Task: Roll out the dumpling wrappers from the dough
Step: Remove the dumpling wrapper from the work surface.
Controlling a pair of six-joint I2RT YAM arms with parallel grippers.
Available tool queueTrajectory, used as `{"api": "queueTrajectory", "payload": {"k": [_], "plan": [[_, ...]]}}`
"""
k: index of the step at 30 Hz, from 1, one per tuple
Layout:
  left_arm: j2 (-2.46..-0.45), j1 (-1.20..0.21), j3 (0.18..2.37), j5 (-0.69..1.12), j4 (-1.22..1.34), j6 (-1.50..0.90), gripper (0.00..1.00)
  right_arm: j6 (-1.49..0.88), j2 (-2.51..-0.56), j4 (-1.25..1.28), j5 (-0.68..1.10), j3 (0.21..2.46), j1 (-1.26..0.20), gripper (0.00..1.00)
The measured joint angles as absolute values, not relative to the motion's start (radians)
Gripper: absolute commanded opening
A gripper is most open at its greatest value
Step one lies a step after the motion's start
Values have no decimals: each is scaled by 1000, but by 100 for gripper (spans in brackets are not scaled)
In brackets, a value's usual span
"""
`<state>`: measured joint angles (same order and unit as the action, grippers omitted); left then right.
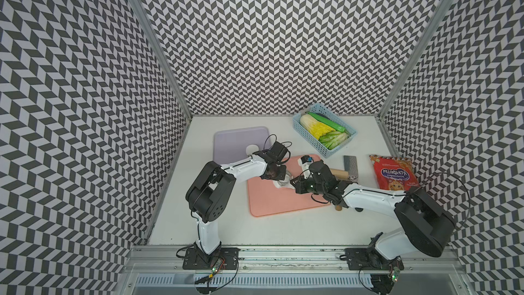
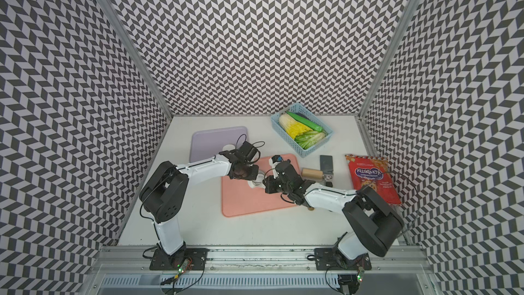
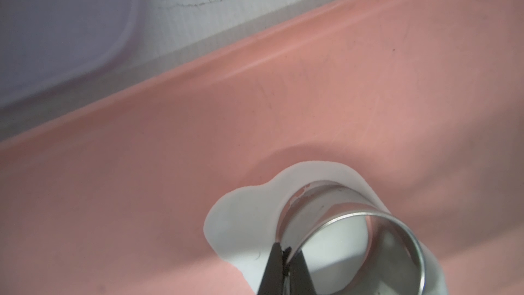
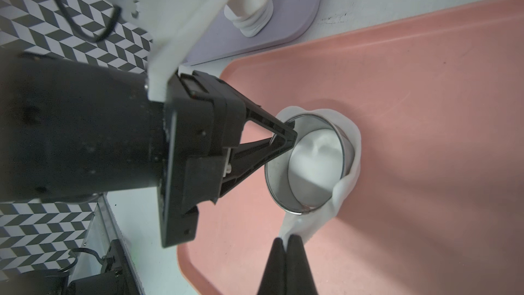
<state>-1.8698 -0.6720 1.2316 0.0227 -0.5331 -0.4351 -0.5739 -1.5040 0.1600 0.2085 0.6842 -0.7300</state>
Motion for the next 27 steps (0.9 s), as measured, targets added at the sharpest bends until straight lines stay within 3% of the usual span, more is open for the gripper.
{"api": "queueTrajectory", "payload": {"k": [27], "plan": [[-1868,-672,1232,22,-533,-430,0,-586,-1504,89,95,736,-714,0]]}}
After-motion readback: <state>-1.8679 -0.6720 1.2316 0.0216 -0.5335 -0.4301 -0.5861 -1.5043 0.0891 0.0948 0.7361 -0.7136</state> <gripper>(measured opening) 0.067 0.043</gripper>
